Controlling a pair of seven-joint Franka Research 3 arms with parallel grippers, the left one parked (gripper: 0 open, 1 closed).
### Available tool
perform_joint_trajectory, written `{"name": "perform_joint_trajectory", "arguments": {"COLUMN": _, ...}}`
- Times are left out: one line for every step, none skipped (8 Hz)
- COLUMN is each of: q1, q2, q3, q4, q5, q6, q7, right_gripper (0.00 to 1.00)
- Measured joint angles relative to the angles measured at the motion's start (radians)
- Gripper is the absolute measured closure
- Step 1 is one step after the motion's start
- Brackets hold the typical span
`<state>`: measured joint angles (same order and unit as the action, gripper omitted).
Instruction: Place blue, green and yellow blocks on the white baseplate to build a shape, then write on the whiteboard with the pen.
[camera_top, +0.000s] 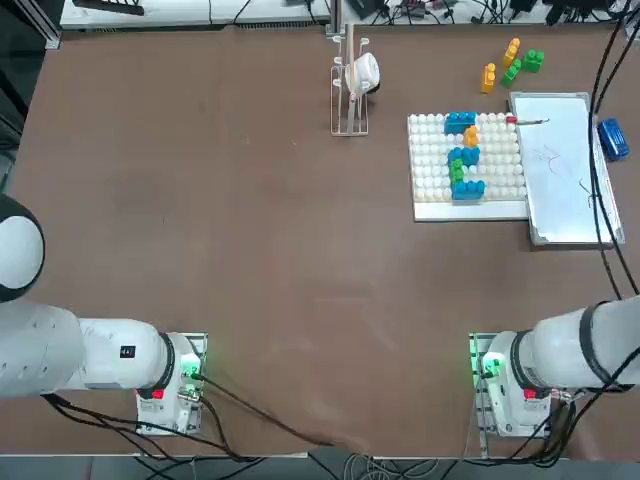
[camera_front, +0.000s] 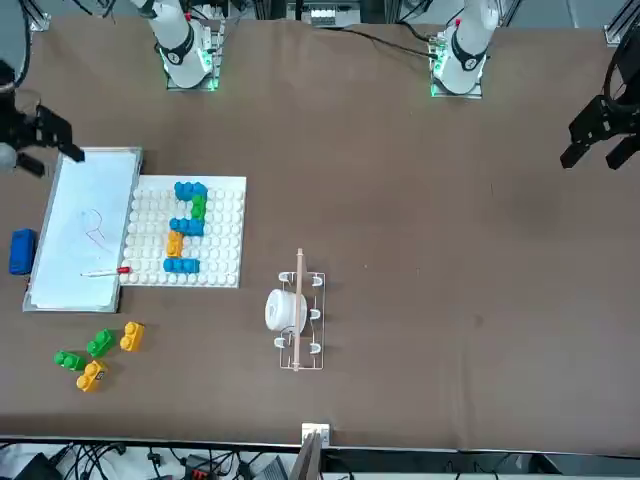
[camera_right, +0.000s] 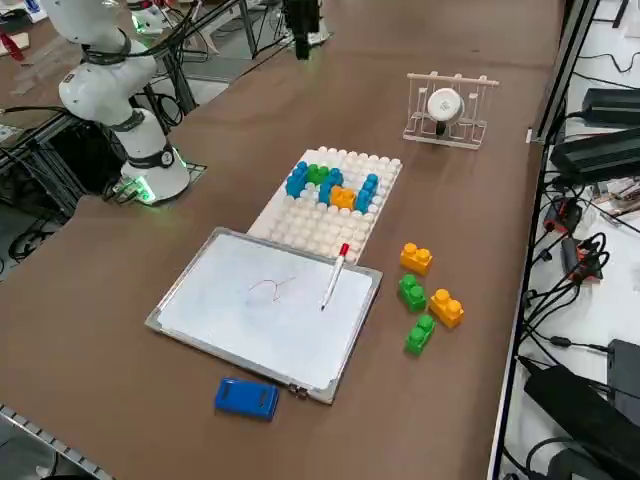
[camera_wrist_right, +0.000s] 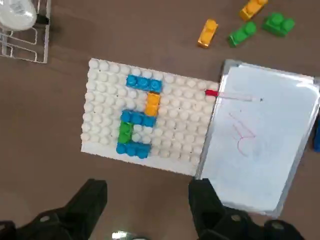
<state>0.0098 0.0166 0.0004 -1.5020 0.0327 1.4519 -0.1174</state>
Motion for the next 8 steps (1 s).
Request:
{"name": "perform_joint_trajectory", "arguments": {"q1": 0.006, "q2": -0.032, "q3": 0.023, "q4": -0.018, "q5": -0.008, "q6": -0.006, "q7": 0.105, "right_gripper": 0.0}}
{"name": "perform_joint_trajectory", "arguments": {"q1": 0.004, "q2": -0.049, "q3": 0.025, "q4": -0.025, "q5": -0.01, "q6": -0.005, "q7": 0.154, "right_gripper": 0.0}}
{"name": "perform_joint_trajectory", "arguments": {"q1": -0.005, "q2": -0.056, "q3": 0.015, "q4": -0.026, "q5": -0.012, "q6": -0.004, "q7": 0.161, "right_gripper": 0.0}}
{"name": "perform_joint_trajectory", "arguments": {"q1": -0.015, "q2": -0.054, "q3": 0.006, "q4": -0.025, "q5": -0.013, "q6": -0.003, "q7": 0.161, "right_gripper": 0.0}}
{"name": "perform_joint_trajectory", "arguments": {"q1": -0.022, "q2": -0.05, "q3": 0.005, "q4": -0.021, "q5": -0.014, "q6": 0.0, "q7": 0.161, "right_gripper": 0.0}}
{"name": "perform_joint_trajectory", "arguments": {"q1": -0.022, "q2": -0.044, "q3": 0.004, "q4": -0.015, "q5": -0.014, "q6": 0.002, "q7": 0.161, "right_gripper": 0.0}}
{"name": "perform_joint_trajectory", "arguments": {"q1": -0.022, "q2": -0.039, "q3": 0.004, "q4": -0.01, "q5": -0.014, "q6": 0.002, "q7": 0.161, "right_gripper": 0.0}}
{"name": "perform_joint_trajectory", "arguments": {"q1": -0.022, "q2": -0.036, "q3": 0.004, "q4": -0.008, "q5": -0.014, "q6": 0.002, "q7": 0.161, "right_gripper": 0.0}}
